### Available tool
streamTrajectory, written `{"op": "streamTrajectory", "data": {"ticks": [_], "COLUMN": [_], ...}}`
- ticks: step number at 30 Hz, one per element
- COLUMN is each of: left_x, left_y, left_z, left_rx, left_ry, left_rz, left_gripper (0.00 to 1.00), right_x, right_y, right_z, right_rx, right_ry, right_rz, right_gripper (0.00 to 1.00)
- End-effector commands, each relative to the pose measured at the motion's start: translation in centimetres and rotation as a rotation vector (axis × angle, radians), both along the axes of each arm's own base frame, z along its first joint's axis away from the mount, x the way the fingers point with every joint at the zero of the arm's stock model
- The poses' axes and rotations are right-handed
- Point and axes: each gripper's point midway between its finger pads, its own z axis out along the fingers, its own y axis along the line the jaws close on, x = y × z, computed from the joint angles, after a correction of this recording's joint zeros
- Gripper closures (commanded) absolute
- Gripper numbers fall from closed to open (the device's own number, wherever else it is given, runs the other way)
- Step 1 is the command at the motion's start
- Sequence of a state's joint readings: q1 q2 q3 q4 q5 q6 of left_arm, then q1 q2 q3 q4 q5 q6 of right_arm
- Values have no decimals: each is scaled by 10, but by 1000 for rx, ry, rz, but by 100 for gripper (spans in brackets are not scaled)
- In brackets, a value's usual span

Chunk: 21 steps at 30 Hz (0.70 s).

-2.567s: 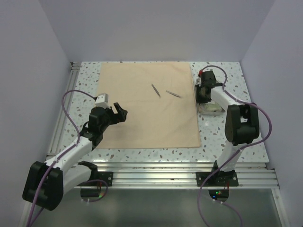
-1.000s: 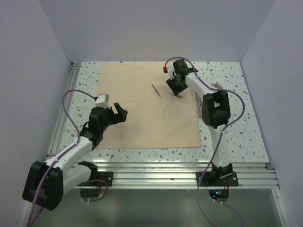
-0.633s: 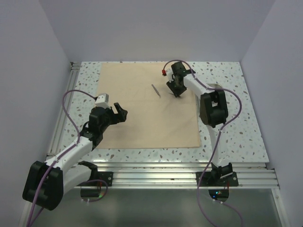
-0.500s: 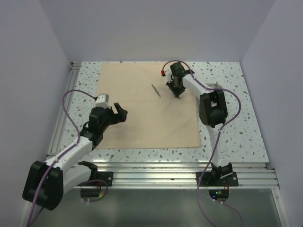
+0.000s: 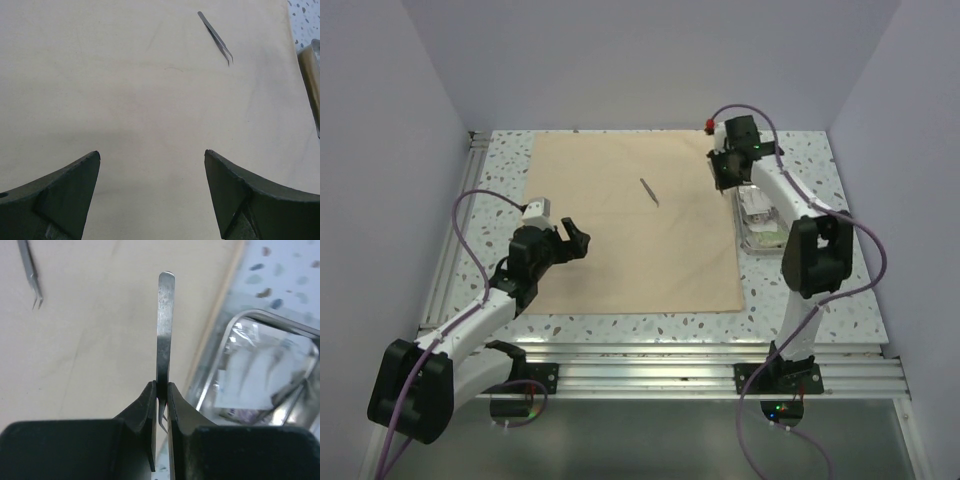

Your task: Prepare the surgical pack

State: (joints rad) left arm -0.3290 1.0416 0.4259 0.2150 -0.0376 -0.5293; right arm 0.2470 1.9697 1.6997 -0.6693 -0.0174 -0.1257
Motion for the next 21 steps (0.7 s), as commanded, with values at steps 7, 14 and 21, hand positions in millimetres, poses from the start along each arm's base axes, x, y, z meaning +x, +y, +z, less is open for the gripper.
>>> {"op": "streamTrajectory", "data": {"ticks": [7,14,21], "left_x": [3,3,3], "left_y": [-3,-4,-2], "left_z": [5,3,4], "left_rx": [12,12,16], "left_ry": [-31,-26,-31], "left_rz": [-18,-21,-16], "left_gripper": [11,11,11], "right_x": [-32,-56,-60], "right_y": [-119,-134,-128], "right_z": [26,-13,-22], "right_rx": [-26,-81,-45], "right_ry": [-19,84,93], "right_rz": [-450,-494,-488], "right_gripper": [90,94,66]}}
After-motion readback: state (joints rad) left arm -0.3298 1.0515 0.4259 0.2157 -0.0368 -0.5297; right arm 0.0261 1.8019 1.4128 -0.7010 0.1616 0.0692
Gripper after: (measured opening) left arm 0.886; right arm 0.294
